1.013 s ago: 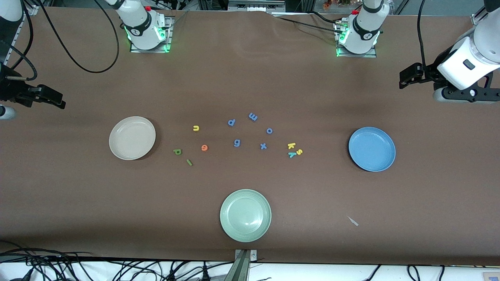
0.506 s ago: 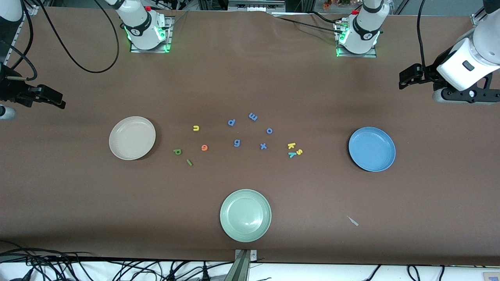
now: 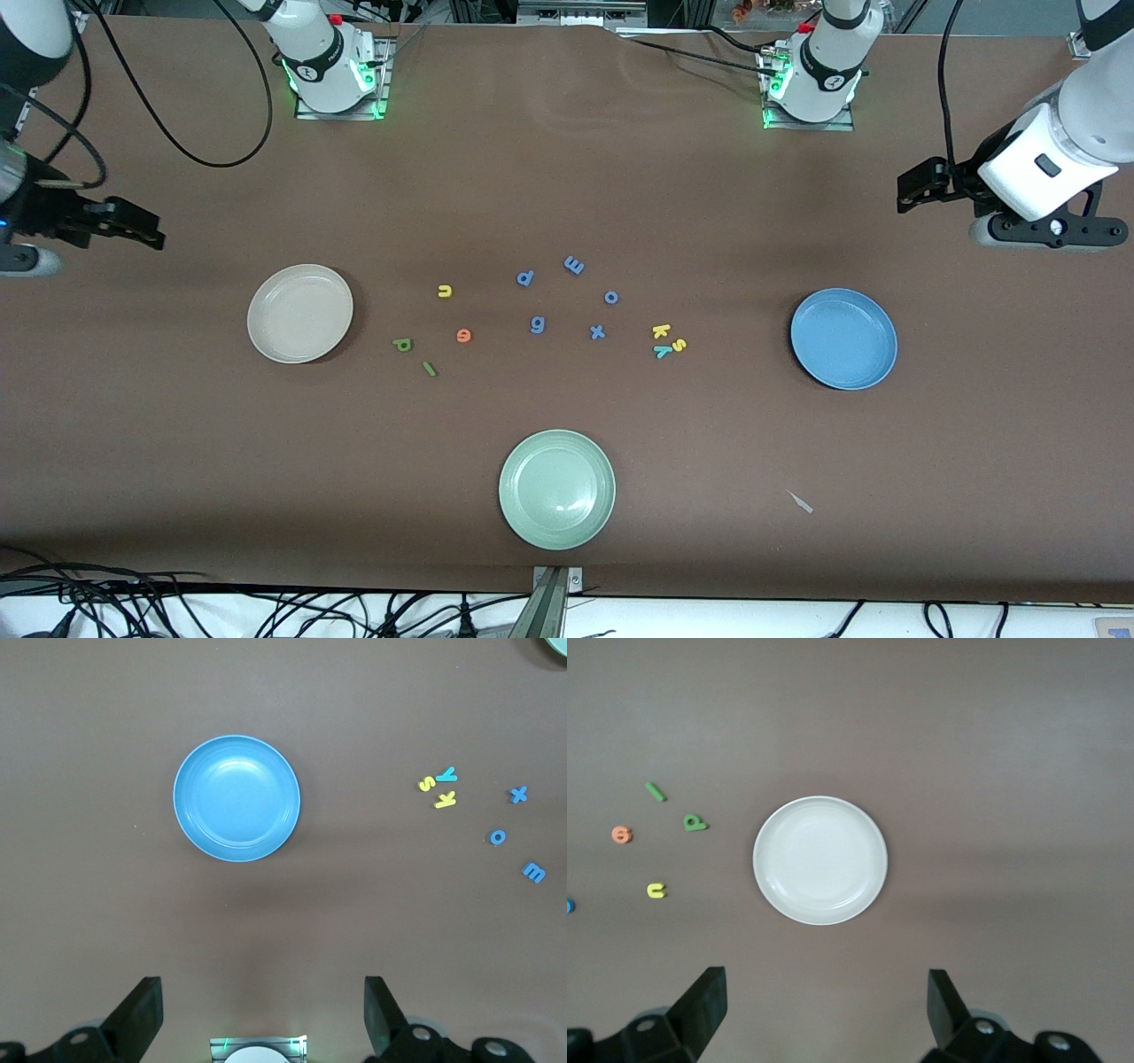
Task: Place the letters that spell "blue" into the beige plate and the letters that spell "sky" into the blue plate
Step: 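Move the right gripper to the yellow c while the left gripper reaches S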
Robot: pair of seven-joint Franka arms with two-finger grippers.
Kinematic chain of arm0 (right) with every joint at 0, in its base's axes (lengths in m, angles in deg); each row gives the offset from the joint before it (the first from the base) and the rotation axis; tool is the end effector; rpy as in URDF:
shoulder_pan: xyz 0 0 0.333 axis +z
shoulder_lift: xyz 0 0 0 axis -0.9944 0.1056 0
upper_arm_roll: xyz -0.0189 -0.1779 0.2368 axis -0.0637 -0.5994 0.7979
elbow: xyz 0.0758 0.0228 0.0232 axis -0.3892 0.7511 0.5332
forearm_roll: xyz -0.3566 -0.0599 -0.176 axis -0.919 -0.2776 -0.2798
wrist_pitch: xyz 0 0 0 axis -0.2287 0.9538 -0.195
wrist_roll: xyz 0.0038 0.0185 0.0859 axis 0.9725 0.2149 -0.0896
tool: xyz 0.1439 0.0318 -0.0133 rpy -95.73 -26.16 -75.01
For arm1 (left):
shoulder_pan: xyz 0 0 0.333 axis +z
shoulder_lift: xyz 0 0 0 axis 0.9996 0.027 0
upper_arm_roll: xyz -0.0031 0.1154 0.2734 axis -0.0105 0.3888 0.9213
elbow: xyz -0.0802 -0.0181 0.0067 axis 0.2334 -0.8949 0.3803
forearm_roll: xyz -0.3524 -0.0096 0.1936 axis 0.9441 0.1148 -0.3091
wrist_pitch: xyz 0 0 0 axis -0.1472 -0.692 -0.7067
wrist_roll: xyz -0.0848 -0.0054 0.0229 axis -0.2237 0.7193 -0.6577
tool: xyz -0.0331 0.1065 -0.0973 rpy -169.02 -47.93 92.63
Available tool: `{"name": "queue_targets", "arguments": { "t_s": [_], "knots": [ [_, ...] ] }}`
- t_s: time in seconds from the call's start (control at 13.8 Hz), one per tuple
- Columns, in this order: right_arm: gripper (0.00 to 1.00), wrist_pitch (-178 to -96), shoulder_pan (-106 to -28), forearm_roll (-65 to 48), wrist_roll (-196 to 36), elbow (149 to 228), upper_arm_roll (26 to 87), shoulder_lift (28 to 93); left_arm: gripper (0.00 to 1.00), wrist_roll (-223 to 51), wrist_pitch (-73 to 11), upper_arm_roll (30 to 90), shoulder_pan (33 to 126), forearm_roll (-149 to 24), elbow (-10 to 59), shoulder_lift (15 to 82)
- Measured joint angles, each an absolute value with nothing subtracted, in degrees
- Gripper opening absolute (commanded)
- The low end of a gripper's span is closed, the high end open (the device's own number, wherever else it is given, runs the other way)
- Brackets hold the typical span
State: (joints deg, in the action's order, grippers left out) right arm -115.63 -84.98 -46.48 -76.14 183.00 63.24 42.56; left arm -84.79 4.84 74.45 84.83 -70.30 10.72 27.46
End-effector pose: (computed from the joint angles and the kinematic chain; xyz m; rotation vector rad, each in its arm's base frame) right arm 0.5873 -0.0029 0.4886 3.1235 0.0335 -0.1304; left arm 0.5572 -0.0718 0.5383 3.1210 -0.0524 -0.2742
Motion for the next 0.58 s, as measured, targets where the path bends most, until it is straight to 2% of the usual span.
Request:
{"name": "queue_targets", "arguments": {
  "t_s": [0.36, 0.58],
  "knots": [
    [1.00, -121.29, -77.95, -46.45, -70.94, 183.39, 63.67, 50.13, 1.00, -84.74, 0.97, 74.41, 84.83, -70.30, 11.26, 29.16],
    [1.00, -126.28, -73.51, -46.43, -67.12, 183.95, 63.80, 55.47, 1.00, -84.73, -7.30, 73.88, 84.33, -70.30, 16.85, 30.33]
  ]
}}
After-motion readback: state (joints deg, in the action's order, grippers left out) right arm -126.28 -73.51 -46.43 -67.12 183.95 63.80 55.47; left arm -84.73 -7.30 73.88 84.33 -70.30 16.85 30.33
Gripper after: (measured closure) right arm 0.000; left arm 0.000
